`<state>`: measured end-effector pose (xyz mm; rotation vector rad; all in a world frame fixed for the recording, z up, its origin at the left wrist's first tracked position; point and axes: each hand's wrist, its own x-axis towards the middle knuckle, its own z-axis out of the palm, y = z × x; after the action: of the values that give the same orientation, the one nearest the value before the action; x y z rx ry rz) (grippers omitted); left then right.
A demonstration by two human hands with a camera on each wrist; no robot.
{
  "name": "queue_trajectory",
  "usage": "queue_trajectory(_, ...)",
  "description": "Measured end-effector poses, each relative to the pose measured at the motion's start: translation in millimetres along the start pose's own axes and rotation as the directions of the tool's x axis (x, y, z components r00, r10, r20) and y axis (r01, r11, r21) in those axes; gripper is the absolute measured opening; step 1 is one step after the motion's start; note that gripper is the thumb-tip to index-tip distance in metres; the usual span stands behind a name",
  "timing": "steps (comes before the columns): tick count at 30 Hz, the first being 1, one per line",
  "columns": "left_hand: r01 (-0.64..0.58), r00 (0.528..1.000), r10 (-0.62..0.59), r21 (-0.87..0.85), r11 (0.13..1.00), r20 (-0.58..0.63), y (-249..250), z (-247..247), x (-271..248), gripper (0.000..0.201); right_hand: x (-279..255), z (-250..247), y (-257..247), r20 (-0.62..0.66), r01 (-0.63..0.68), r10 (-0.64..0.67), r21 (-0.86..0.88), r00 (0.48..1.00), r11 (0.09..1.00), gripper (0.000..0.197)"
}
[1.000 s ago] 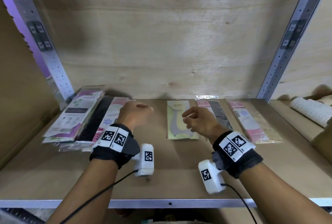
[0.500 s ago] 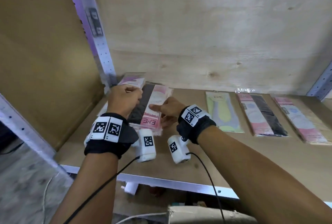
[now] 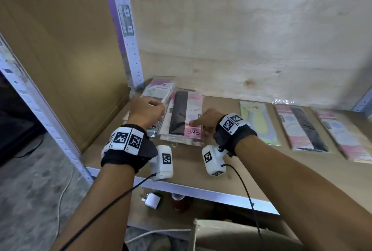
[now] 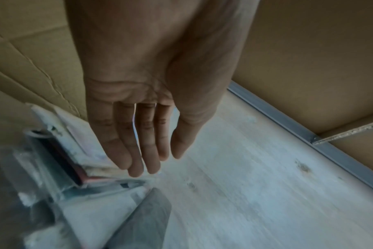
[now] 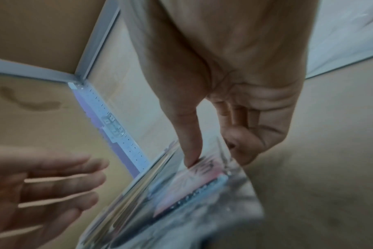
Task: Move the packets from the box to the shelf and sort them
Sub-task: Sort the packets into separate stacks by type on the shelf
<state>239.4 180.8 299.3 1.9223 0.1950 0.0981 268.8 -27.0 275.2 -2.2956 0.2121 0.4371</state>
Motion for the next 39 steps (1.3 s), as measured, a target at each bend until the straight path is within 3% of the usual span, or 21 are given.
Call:
queue_trajectory(2, 0.012, 0.999, -0.011, -0.005, 1.0, 0.052, -1, 10, -3, 0.01, -11, -8, 11, 0.022, 0.041, -0.041, 0.011, 0.999, 0.999, 0.031)
queue_trajectory(4, 0.038, 0.996, -0.035, -0.034, 0.999, 0.084, -1, 22, -5, 0.012, -23, -17, 24, 0.021, 0.085, -0.088, 0.114, 0.996, 0.99, 0.016)
queue_trajectory(6, 0.027, 0.994, -0.023, -0.043, 0.999, 0.103, 3, 34, -10, 0.008, -35, -28, 37, 0.004, 0.121, -0.126, 0.234, 0.992, 0.965, 0.013)
queue_trajectory(8, -0.074, 0.994, 0.074, -0.009, 0.997, 0.084, 12, 49, -16, 0.009, -48, -41, 52, -0.017, 0.147, -0.15, 0.324, 0.989, 0.935, 0.009)
queue_trajectory(11, -0.265, 0.961, 0.275, 0.18, 0.947, -0.032, 28, 68, -22, 0.014, -69, -62, 79, 0.017, 0.16, -0.18, 0.378, 0.983, 0.912, 0.006)
queue_trajectory(14, -0.324, 0.936, 0.347, 0.249, 0.913, -0.055, 39, 83, -24, 0.023, -88, -84, 107, 0.056, 0.173, -0.205, 0.351, 0.977, 0.92, 0.007)
queue_trajectory(17, -0.312, 0.946, 0.271, 0.279, 0.908, 0.177, 38, 99, -25, 0.03, -105, -99, 135, 0.061, 0.165, -0.201, 0.368, 0.978, 0.915, 0.019)
queue_trajectory(19, -0.257, 0.919, 0.154, 0.259, 0.931, 0.362, 35, 110, -29, 0.037, -112, -106, 151, 0.06, 0.158, -0.199, 0.411, 0.978, 0.898, 0.019)
queue_trajectory(21, -0.203, 0.899, 0.094, 0.217, 0.955, 0.428, 34, 120, -33, 0.043, -118, -111, 163, 0.028, 0.155, -0.186, 0.442, 0.982, 0.884, 0.014)
queue_trajectory(23, -0.135, 0.91, 0.088, 0.088, 0.987, 0.405, 35, 128, -34, 0.036, -122, -116, 175, -0.033, 0.162, -0.168, 0.492, 0.985, 0.855, 0.017)
queue_trajectory(26, -0.014, 0.944, 0.048, -0.106, 0.994, 0.327, 42, 138, -37, 0.021, -122, -125, 194, -0.1, 0.176, -0.148, 0.684, 0.984, 0.707, 0.037)
queue_trajectory(30, 0.091, 0.963, -0.03, -0.22, 0.971, 0.267, 47, 154, -38, 0.032, -125, -137, 203, -0.12, 0.182, -0.164, 0.874, 0.979, 0.45, 0.018)
queue_trajectory(32, 0.135, 0.965, -0.065, -0.271, 0.953, 0.253, 48, 161, -39, 0.034, -125, -139, 202, -0.125, 0.184, -0.168, 0.896, 0.978, 0.405, 0.025)
queue_trajectory(35, 0.19, 0.966, -0.112, -0.346, 0.919, 0.233, 50, 172, -43, 0.011, -121, -137, 200, -0.129, 0.172, -0.145, 0.926, 0.981, 0.337, 0.041)
queue_trajectory(37, 0.217, 0.967, -0.143, -0.383, 0.898, 0.211, 51, 174, -45, 0.018, -118, -135, 196, -0.116, 0.156, -0.161, 0.952, 0.98, 0.264, 0.038)
queue_trajectory(39, 0.226, 0.966, -0.153, -0.4, 0.888, 0.206, 51, 177, -48, 0.009, -117, -133, 190, -0.096, 0.138, -0.196, 0.967, 0.976, 0.213, 0.041)
